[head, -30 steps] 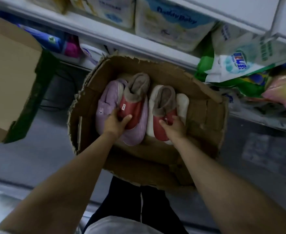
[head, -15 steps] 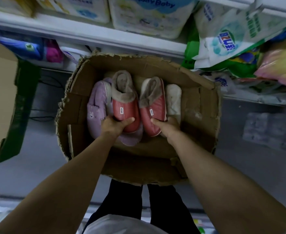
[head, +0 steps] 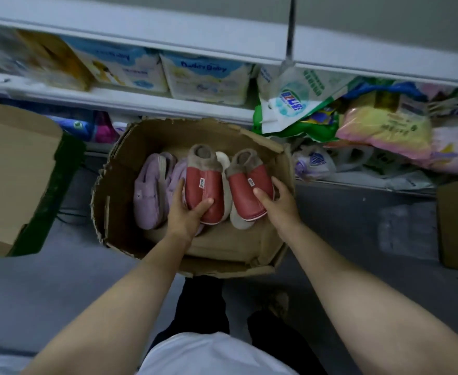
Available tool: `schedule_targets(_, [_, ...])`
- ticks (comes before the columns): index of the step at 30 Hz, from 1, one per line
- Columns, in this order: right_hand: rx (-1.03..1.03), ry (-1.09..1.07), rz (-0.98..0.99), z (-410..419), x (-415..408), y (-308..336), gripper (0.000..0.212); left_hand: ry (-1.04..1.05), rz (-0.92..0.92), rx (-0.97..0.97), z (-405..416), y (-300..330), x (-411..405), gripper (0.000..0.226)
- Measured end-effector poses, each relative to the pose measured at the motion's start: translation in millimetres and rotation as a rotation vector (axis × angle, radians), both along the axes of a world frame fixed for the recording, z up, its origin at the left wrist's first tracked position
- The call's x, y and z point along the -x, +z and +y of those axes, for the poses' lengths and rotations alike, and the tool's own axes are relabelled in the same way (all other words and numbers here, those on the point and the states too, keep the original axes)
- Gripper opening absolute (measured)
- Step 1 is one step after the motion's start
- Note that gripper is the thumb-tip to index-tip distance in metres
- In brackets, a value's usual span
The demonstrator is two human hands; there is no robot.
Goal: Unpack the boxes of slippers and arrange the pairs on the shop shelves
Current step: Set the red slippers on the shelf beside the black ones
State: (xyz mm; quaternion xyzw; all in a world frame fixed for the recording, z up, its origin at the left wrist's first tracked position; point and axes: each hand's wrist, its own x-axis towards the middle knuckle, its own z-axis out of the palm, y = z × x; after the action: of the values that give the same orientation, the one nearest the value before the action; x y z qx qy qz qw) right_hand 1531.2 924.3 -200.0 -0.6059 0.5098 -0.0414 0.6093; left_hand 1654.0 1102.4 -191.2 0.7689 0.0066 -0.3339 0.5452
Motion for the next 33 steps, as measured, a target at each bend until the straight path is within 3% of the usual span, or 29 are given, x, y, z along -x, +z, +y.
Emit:
schedule_targets(6, [0.040,-0.027,-0.301,-36.3,77.4,76.5,0.050,-0.029,-0.109,0.247,-38.6,67.8,77.5,0.086])
schedule_targets(15, [0.187,-0.095,-0.638,-85.7,167.2,194.1,0.065,-0.101,-0.240,0.557,-84.3,176.6,155.5,0.096])
schedule_targets(23, [0.290,-0.166,-0.867,-112.8,192.5,282.4,0.070,-0.184,-0.340,0.703,-125.0,263.8,163.4,0.095])
schedule_targets(29, [0.334,-0.175,-0.950,-144.2,185.9,324.8,0.055,-0.227,-0.361,0.795,-171.2,311.8,148.6,0.089])
schedule_targets(33, [0.348,-0.154,-0.961,-174.4,172.1,344.0,0.073,-0.227,-0.337,0.820,-213.8,333.8,127.2,0.080])
